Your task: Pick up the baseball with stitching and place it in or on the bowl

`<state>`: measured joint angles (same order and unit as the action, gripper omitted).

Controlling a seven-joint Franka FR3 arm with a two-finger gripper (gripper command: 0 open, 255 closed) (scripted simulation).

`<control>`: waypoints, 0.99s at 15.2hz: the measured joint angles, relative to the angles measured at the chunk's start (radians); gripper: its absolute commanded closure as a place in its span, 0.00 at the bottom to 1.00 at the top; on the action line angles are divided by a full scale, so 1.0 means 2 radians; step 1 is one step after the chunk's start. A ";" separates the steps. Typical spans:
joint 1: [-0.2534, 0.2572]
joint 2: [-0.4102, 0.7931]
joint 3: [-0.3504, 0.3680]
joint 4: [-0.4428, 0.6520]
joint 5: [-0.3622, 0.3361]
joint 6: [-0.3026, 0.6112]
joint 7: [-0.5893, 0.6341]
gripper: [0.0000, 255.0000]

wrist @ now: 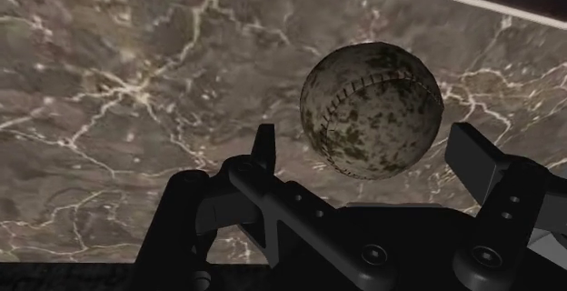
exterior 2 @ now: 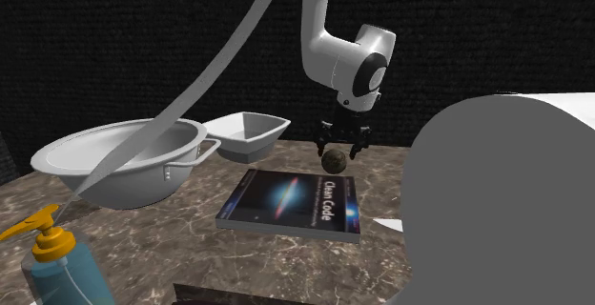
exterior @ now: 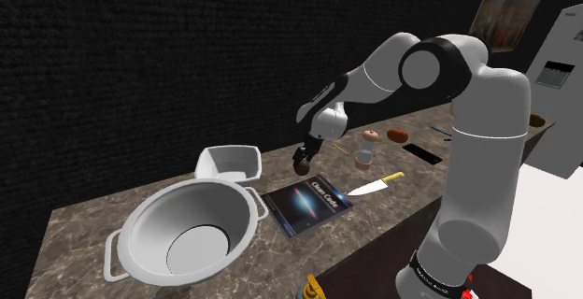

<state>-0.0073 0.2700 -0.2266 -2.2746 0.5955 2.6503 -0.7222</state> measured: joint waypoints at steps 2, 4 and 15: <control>0.000 0.003 0.001 0.001 0.002 0.001 -0.001 0.00; 0.000 0.003 0.001 0.002 0.002 0.002 -0.002 0.00; 0.000 0.002 0.001 0.002 0.003 0.002 -0.002 1.00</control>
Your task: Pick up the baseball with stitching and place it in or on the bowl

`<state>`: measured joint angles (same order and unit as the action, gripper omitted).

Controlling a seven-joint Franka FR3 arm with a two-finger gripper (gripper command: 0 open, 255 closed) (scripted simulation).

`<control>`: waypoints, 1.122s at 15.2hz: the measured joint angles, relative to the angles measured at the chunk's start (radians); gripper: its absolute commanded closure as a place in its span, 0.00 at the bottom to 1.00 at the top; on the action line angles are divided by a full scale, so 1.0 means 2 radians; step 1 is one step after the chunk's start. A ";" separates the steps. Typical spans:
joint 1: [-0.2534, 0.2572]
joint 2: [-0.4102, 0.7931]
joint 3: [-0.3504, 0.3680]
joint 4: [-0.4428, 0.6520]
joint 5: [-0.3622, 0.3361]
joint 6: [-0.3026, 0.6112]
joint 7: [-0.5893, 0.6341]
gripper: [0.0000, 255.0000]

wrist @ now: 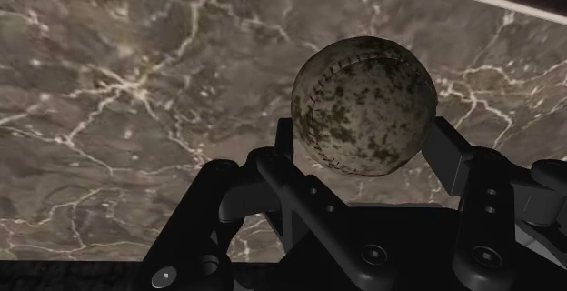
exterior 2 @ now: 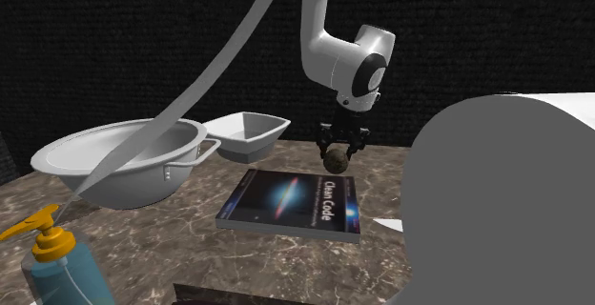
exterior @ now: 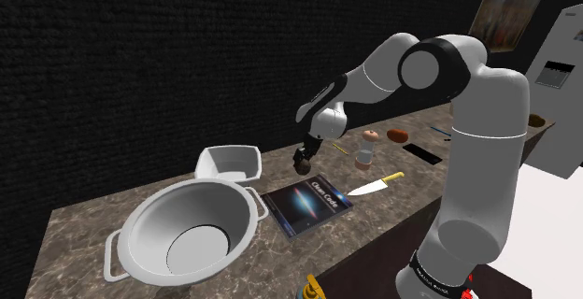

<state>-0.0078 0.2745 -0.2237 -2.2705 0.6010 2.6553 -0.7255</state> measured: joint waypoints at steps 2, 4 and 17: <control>0.000 0.000 0.000 0.000 0.000 0.000 0.000 1.00; 0.001 -0.005 -0.004 0.000 -0.008 -0.007 0.006 1.00; 0.016 -0.076 -0.029 0.004 -0.084 -0.070 0.075 1.00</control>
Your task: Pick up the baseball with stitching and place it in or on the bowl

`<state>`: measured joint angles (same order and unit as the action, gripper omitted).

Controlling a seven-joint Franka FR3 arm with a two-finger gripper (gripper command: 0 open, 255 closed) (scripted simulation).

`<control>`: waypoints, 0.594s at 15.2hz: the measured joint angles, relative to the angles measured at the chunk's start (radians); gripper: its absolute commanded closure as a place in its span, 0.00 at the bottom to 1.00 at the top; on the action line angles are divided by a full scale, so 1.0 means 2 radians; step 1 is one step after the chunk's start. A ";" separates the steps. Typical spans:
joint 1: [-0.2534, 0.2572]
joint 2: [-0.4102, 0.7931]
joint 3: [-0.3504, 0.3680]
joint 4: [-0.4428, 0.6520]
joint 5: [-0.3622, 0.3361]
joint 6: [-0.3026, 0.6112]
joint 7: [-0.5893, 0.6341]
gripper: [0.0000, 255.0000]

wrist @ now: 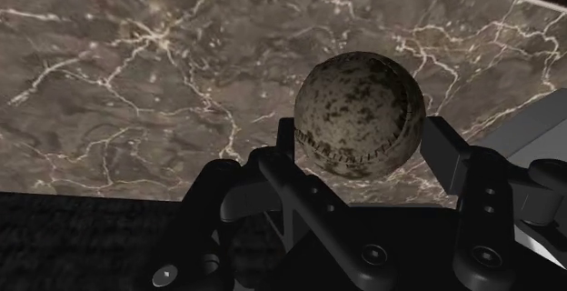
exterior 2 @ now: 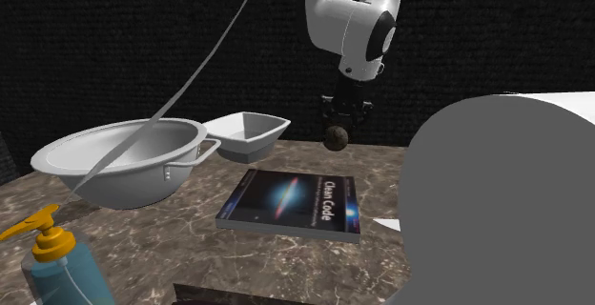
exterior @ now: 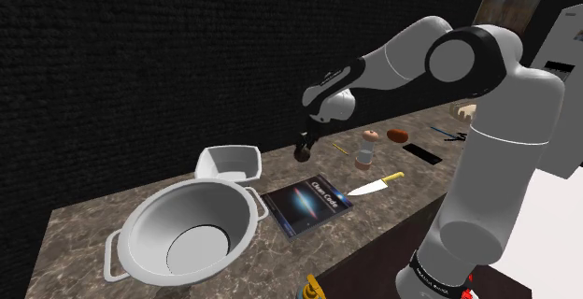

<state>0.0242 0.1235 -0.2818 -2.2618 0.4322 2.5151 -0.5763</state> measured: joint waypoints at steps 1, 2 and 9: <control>0.001 -0.005 -0.001 0.001 -0.006 -0.005 0.006 1.00; 0.002 -0.008 -0.001 0.004 -0.010 -0.010 0.011 1.00; 0.003 -0.041 -0.007 0.014 -0.042 -0.048 0.039 1.00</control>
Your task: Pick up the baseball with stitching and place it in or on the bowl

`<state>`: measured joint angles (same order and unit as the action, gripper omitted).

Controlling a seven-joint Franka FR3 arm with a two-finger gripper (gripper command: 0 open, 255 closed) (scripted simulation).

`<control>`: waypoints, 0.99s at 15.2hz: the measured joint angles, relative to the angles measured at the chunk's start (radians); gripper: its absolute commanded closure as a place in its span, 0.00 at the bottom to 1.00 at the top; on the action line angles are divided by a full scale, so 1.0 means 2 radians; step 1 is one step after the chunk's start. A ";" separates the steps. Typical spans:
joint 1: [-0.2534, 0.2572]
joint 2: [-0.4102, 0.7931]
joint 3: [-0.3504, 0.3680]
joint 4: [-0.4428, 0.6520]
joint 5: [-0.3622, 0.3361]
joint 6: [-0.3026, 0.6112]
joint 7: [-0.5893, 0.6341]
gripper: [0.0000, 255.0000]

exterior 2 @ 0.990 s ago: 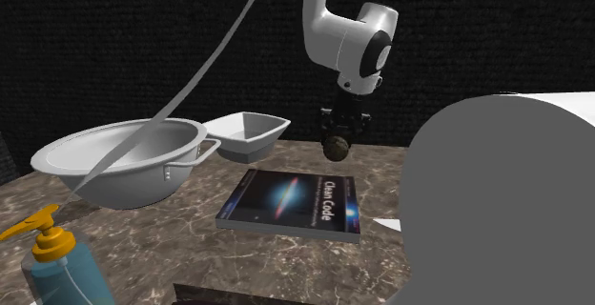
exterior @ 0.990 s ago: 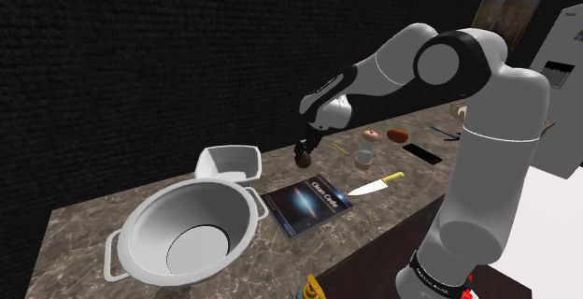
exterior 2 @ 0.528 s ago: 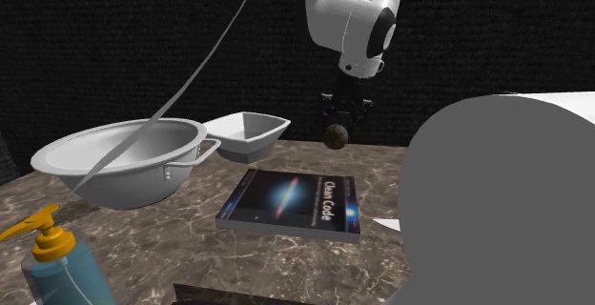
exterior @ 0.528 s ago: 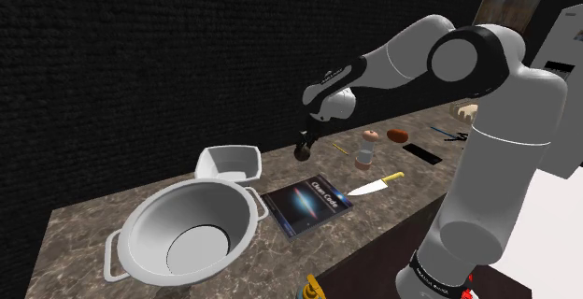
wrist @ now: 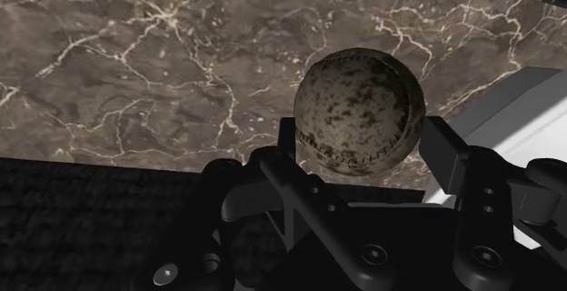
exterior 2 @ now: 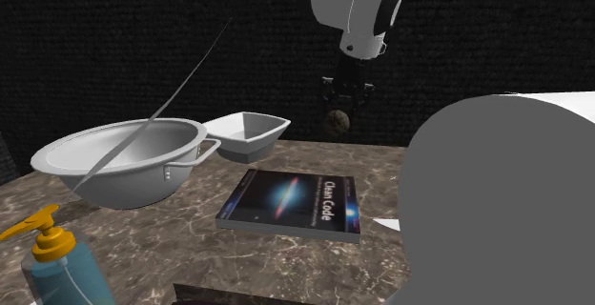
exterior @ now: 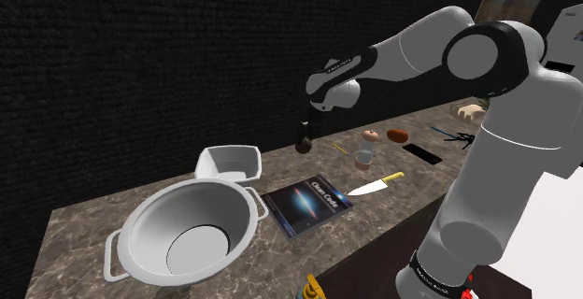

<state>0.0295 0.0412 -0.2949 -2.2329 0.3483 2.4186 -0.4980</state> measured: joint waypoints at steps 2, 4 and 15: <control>0.000 -0.005 -0.001 0.009 -0.007 -0.013 0.007 1.00; 0.000 -0.015 -0.001 0.012 -0.015 -0.024 0.015 1.00; 0.025 -0.003 0.024 0.065 -0.033 -0.053 0.084 1.00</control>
<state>0.0789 0.0357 -0.2468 -2.1020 0.2815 2.3127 -0.3295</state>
